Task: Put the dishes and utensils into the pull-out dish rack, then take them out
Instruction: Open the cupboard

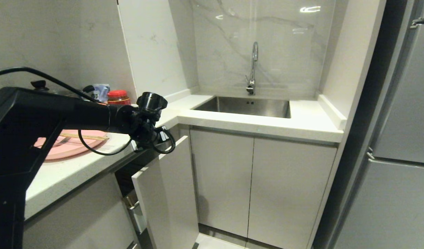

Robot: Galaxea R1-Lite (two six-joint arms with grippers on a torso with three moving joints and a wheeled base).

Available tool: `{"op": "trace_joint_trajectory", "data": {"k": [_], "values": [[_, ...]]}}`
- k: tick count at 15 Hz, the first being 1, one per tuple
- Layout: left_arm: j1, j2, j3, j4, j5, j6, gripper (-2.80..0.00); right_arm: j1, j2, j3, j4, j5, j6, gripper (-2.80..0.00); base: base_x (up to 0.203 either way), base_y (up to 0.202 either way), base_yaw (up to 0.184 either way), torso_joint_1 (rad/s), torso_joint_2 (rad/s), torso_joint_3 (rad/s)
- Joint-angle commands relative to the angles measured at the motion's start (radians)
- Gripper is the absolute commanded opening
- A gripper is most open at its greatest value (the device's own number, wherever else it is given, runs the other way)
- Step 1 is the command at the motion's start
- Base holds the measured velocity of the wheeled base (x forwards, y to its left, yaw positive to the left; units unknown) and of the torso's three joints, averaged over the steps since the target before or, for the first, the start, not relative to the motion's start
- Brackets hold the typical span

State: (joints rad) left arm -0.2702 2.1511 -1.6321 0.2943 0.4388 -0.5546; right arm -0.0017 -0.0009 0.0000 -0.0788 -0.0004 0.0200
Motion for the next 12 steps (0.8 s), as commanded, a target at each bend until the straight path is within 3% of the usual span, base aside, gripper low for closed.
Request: {"op": "trace_joint_trajectory", "data": {"k": [1,12], "values": [[0.002,0.029,-0.002,0.002,0.004,-0.004,-2.8,0.0,0.001,0.026,-0.001,0.0,0.0,-2.8,0.0,0.0,0.0,0.0,0.0,0.0],[0.011,0.101,-0.014,0.003,0.003,0.012,-2.8,0.0,0.001,0.026,-0.001,0.0,0.0,-2.8,0.0,0.0,0.0,0.0,0.0,0.0]]}}
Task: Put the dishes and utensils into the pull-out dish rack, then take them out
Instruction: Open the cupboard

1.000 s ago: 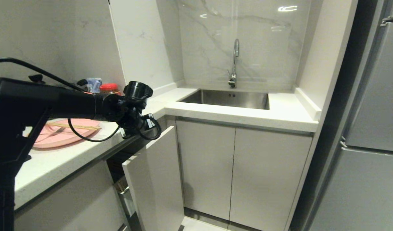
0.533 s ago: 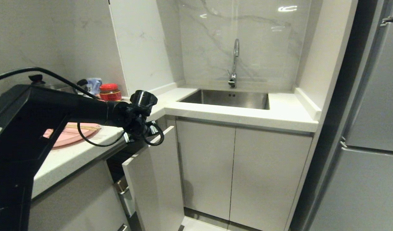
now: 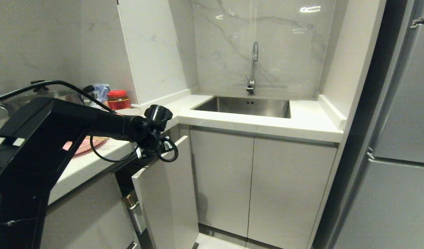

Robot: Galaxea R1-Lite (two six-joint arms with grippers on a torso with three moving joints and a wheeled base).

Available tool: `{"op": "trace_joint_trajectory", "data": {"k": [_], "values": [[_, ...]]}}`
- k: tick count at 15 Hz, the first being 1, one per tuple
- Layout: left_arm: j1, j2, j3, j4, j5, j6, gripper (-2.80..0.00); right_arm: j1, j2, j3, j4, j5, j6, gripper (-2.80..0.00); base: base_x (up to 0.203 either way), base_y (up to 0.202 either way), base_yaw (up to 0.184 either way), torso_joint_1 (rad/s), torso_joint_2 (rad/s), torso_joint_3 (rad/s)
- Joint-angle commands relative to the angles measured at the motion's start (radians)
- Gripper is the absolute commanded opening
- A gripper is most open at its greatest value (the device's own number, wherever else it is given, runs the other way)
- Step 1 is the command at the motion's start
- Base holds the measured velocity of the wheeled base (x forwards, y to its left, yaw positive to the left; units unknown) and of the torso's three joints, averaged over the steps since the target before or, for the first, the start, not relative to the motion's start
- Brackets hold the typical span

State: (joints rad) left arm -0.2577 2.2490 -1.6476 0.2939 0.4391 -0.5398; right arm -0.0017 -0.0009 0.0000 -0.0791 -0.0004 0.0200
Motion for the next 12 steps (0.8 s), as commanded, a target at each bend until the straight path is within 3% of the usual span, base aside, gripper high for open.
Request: {"op": "trace_joint_trajectory", "data": {"k": [1,5,12], "values": [[-0.003,0.004,0.003,0.004,0.001,-0.003,-2.8,0.0,0.001,0.026,-0.001,0.0,0.0,-2.8,0.0,0.0,0.0,0.0,0.0,0.0],[-0.014,0.008,0.009,0.007,-0.004,-0.003,-2.8,0.0,0.001,0.026,-0.001,0.0,0.0,-2.8,0.0,0.0,0.0,0.0,0.0,0.0],[-0.065,-0.022,0.024,0.088,-0.118,-0.029,-2.8,0.0,0.001,0.026,-0.001,0.0,0.0,-2.8,0.0,0.0,0.0,0.0,0.0,0.0]]}}
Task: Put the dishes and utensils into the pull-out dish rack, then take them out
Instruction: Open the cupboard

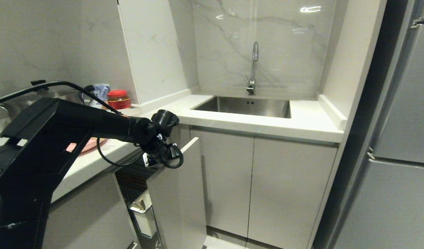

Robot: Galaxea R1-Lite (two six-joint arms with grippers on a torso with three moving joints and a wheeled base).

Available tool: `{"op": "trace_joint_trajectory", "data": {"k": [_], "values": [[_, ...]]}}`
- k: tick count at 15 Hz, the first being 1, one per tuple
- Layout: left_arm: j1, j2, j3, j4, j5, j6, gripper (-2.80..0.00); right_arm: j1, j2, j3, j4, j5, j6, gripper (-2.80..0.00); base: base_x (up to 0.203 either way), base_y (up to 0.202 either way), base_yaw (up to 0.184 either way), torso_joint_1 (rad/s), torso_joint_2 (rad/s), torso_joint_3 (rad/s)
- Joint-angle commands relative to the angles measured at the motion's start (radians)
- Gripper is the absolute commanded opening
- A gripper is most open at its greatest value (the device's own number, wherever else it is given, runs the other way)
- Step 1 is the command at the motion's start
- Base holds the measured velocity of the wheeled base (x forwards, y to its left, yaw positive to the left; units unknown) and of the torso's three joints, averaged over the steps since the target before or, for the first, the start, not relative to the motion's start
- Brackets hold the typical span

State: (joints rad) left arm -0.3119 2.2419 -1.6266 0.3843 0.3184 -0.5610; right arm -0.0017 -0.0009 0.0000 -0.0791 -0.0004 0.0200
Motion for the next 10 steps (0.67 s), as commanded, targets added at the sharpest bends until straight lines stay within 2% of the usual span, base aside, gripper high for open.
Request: {"op": "trace_joint_trajectory", "data": {"k": [1,5,10], "values": [[-0.02,-0.028,0.016,-0.003,-0.006,-0.009,-2.8,0.0,0.001,0.026,-0.001,0.0,0.0,-2.8,0.0,0.0,0.0,0.0,0.0,0.0],[-0.066,-0.054,0.058,-0.002,-0.106,-0.022,-2.8,0.0,0.001,0.026,-0.001,0.0,0.0,-2.8,0.0,0.0,0.0,0.0,0.0,0.0],[-0.126,-0.079,0.064,0.105,-0.318,-0.063,-2.8,0.0,0.001,0.027,-0.001,0.0,0.0,-2.8,0.0,0.0,0.0,0.0,0.0,0.0]]}}
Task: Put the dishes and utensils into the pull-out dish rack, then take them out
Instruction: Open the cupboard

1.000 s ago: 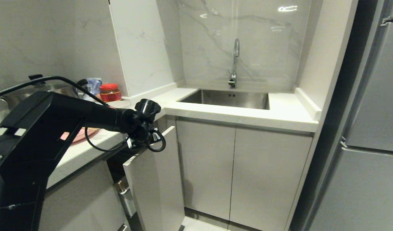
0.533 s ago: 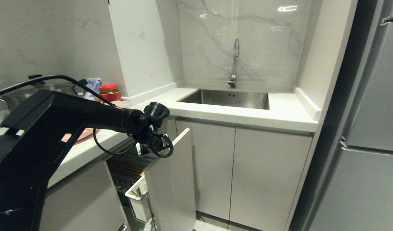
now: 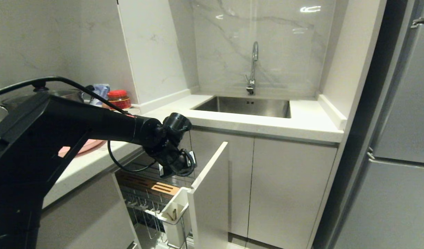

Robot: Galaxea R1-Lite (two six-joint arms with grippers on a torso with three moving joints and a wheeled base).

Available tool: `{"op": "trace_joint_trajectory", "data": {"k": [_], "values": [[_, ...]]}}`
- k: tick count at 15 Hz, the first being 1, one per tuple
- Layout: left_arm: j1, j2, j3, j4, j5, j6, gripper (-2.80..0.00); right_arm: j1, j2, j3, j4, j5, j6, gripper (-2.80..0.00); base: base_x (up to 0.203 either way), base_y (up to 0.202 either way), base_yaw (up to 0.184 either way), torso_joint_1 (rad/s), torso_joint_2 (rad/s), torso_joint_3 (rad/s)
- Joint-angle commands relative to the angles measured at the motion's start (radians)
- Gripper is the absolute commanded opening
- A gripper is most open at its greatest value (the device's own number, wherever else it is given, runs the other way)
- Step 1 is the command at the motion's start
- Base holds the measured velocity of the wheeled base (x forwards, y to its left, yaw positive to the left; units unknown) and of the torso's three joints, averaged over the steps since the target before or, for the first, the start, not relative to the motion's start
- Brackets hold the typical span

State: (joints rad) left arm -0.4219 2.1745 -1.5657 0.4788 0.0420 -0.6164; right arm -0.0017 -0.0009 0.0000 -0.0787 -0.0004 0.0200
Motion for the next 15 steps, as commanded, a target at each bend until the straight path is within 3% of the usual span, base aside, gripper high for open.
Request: {"op": "trace_joint_trajectory", "data": {"k": [1,10,15], "values": [[-0.028,-0.009,0.004,0.027,-0.074,-0.013,-2.8,0.0,0.001,0.026,-0.001,0.0,0.0,-2.8,0.0,0.0,0.0,0.0,0.0,0.0],[-0.106,-0.03,0.061,0.035,-0.344,-0.035,-2.8,0.0,0.001,0.027,-0.001,0.0,0.0,-2.8,0.0,0.0,0.0,0.0,0.0,0.0],[-0.178,-0.035,0.074,0.031,-0.387,-0.074,-2.8,0.0,0.001,0.026,-0.001,0.0,0.0,-2.8,0.0,0.0,0.0,0.0,0.0,0.0]]}}
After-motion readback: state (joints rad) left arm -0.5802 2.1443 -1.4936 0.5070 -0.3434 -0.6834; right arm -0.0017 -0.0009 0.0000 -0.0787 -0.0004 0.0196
